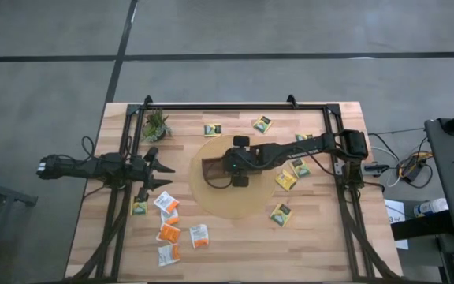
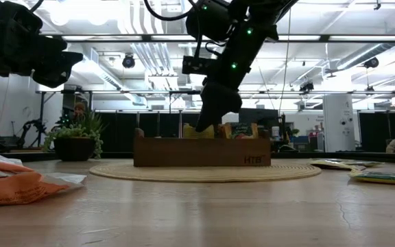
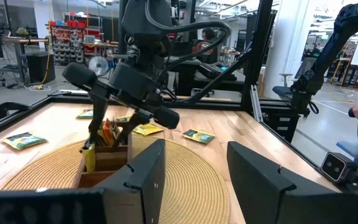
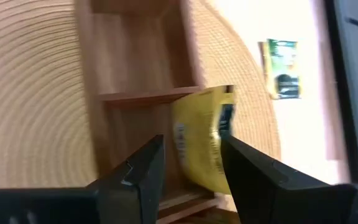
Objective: Pick & Place Tea
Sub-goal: Adjust the yellow tea bag in the wooden organizer
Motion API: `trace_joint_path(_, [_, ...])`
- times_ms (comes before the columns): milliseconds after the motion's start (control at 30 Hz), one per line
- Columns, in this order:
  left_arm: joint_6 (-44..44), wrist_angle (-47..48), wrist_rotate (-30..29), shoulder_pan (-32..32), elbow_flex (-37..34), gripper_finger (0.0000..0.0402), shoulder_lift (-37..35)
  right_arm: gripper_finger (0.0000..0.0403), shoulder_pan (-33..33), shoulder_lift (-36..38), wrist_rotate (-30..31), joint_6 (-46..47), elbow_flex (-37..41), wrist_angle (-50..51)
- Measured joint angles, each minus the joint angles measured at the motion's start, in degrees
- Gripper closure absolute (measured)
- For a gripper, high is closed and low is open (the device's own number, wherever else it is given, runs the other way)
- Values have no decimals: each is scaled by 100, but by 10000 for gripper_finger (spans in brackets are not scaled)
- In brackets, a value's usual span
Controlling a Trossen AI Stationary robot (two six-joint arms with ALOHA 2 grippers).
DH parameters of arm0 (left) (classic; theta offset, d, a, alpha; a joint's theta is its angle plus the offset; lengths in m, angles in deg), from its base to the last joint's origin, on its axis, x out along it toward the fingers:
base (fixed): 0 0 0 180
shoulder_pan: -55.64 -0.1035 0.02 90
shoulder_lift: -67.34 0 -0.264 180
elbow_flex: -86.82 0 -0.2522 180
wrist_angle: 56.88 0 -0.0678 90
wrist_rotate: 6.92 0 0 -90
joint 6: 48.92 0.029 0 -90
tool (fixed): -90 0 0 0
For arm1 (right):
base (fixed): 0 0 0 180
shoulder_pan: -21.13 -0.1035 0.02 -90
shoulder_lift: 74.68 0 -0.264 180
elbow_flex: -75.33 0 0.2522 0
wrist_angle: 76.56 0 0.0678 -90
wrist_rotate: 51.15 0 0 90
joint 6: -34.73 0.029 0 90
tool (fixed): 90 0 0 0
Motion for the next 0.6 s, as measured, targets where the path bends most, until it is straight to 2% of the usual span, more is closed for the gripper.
trace_joint_path(167, [1,0,0,1,0,235,0,252,0,0,299,-20,0,-109])
trace_joint_path(467, [1,0,0,2,0,235,0,250,4,0,1357,29,5,-284])
trace_joint_path(600, [-2,0,-2,2,0,235,2,252,12,0,1512,42,9,-294])
